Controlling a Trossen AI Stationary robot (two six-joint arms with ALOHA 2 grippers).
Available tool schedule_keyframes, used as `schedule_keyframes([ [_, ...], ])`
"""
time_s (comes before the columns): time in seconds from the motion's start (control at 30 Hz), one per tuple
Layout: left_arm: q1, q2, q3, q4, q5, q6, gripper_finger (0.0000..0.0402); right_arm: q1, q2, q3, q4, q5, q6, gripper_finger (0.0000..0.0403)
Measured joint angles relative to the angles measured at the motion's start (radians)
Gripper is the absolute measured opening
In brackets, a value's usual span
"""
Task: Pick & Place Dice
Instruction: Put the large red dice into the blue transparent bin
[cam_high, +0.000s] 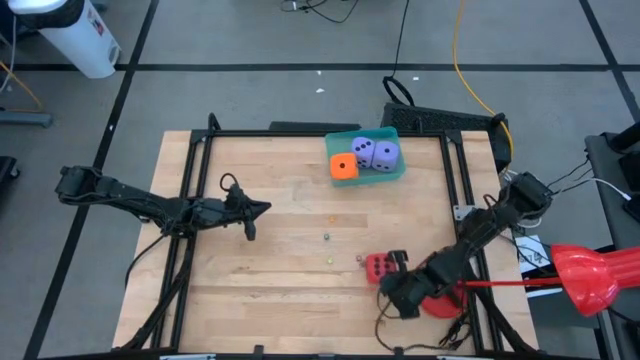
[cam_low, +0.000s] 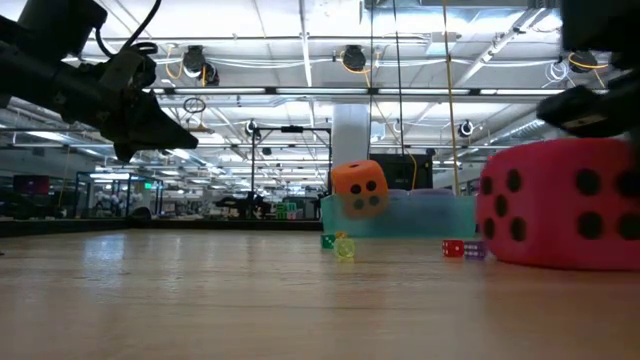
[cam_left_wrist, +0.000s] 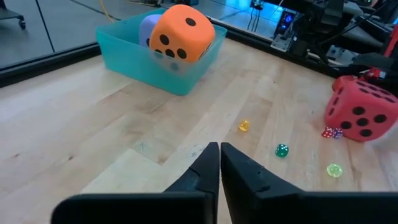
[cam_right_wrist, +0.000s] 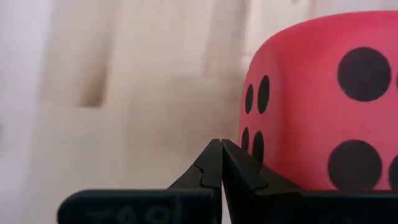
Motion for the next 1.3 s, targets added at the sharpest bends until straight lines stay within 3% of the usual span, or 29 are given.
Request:
schedule_keyframes([
  [0.3, 0.003, 0.0, 0.0, 0.002, 0.0, 0.009, 0.0011, -0.113, -0.027, 0.01, 0.045, -0.002, -0.129, 0.0],
  [0.5, 0.003, 0.0, 0.0, 0.003, 0.001, 0.026, 0.0009, -0.164, -0.087, 0.025, 0.053, 0.051, -0.183, 0.0],
  [0.77, 0.002, 0.0, 0.0, -0.003, 0.002, 0.027, 0.003, -0.161, -0.181, 0.026, 0.135, -0.059, -0.211, 0.0],
  [0.93, 0.002, 0.0, 0.0, -0.001, 0.001, 0.027, 0.003, -0.136, -0.239, 0.09, 0.108, 0.076, -0.296, 0.0003],
  [1.1, 0.002, 0.0, 0.0, 0.0, 0.001, 0.025, 0.003, -0.141, -0.247, 0.214, -0.041, 0.157, -0.362, 0.0057],
  [1.3, 0.002, 0.0, 0.0, -0.009, 0.001, 0.025, 0.0031, -0.176, -0.247, 0.253, -0.109, 0.187, -0.365, 0.0188],
])
